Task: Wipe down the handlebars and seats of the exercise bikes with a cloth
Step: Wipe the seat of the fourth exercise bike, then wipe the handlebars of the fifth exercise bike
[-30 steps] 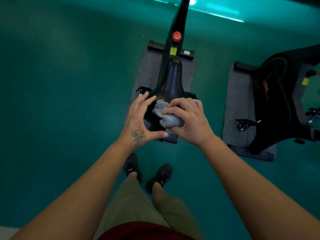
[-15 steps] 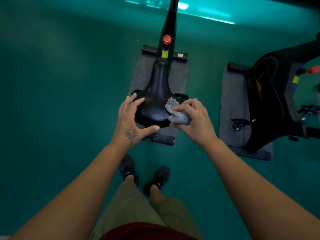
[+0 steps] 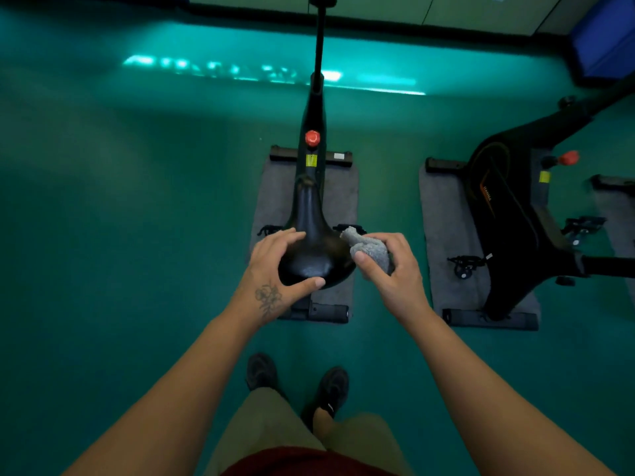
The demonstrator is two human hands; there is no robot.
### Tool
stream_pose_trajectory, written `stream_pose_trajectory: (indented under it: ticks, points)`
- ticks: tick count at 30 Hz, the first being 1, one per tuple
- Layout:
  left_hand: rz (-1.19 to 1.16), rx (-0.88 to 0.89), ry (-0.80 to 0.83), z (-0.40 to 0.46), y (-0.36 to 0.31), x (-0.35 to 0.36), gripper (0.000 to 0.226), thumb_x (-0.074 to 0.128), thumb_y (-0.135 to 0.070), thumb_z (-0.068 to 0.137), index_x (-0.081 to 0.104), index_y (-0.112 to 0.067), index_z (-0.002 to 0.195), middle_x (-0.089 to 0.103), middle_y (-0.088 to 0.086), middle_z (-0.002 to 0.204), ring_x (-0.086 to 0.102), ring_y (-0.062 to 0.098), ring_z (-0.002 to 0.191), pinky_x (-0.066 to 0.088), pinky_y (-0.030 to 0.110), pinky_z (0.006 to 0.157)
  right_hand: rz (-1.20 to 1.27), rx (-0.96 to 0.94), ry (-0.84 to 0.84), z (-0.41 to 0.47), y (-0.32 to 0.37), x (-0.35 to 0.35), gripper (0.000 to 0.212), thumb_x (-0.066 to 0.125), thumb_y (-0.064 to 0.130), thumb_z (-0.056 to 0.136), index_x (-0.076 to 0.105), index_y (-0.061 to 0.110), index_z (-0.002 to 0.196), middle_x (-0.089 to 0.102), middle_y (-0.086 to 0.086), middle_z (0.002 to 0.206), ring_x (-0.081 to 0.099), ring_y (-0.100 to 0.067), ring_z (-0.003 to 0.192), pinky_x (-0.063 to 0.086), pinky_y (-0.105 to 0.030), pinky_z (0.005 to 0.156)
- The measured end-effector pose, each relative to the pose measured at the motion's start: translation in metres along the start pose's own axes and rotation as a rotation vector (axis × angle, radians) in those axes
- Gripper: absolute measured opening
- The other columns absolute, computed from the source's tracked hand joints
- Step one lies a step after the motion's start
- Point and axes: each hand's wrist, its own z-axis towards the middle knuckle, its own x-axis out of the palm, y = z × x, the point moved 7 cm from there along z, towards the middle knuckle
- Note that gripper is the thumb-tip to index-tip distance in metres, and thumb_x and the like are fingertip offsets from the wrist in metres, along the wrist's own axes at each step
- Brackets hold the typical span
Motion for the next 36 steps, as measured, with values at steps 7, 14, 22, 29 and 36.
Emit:
stream_pose_trajectory:
  ticks: [7,14,22,29,36]
  points:
    - [-0.061,0.075,0.14,0.009,-0.038,-0.023,0.081,0.078,-0.068,0.077,0.05,-0.038,0.147,0.049,-0.017,0.147,0.045,0.006,0.141,0.038,0.037,0.12,0.185,0.116,-0.16,-0.016,0.029,-0.011,0.035,0.081,0.041,0.086,0.063,0.027,0.113,0.067,0.009,0.111,0.065,-0.011,0.102,0.052,-0.025,0.086]
    - [-0.056,0.164,0.254,0.023,-0.081,-0.028,0.076,0.081,-0.06,0.085,0.046,-0.043,0.15,0.042,-0.033,0.143,0.04,-0.001,0.141,0.035,0.029,0.116,0.29,0.19,-0.367,-0.042,0.038,-0.034,0.046,0.076,0.055,0.082,0.062,0.02,0.109,0.065,0.007,0.103,0.062,-0.002,0.087,0.051,-0.019,0.074]
    - [-0.033,0.219,0.301,0.039,-0.122,-0.008,0.078,0.077,-0.065,0.085,0.045,-0.04,0.152,0.044,-0.019,0.152,0.038,0.002,0.145,0.031,0.03,0.118,0.336,0.201,-0.416,-0.054,0.034,-0.068,0.045,0.076,0.056,0.081,0.064,0.022,0.107,0.067,0.002,0.104,0.063,-0.007,0.09,0.053,-0.023,0.076]
    - [-0.045,0.184,0.301,0.05,-0.161,0.052,0.083,0.075,-0.071,0.083,0.039,-0.046,0.154,0.039,-0.024,0.155,0.035,-0.004,0.147,0.032,0.033,0.122,0.39,0.21,-0.38,-0.042,-0.005,-0.135,0.044,0.075,0.057,0.08,0.066,0.023,0.108,0.07,0.003,0.105,0.064,-0.009,0.094,0.052,-0.024,0.08]
    - [-0.077,0.075,0.243,0.071,-0.205,0.14,0.088,0.073,-0.075,0.082,0.04,-0.041,0.156,0.039,-0.019,0.157,0.037,-0.003,0.146,0.035,0.031,0.12,0.457,0.22,-0.305,-0.018,-0.071,-0.222,0.046,0.074,0.055,0.078,0.066,0.021,0.108,0.069,0.007,0.102,0.063,-0.007,0.092,0.051,-0.022,0.078]
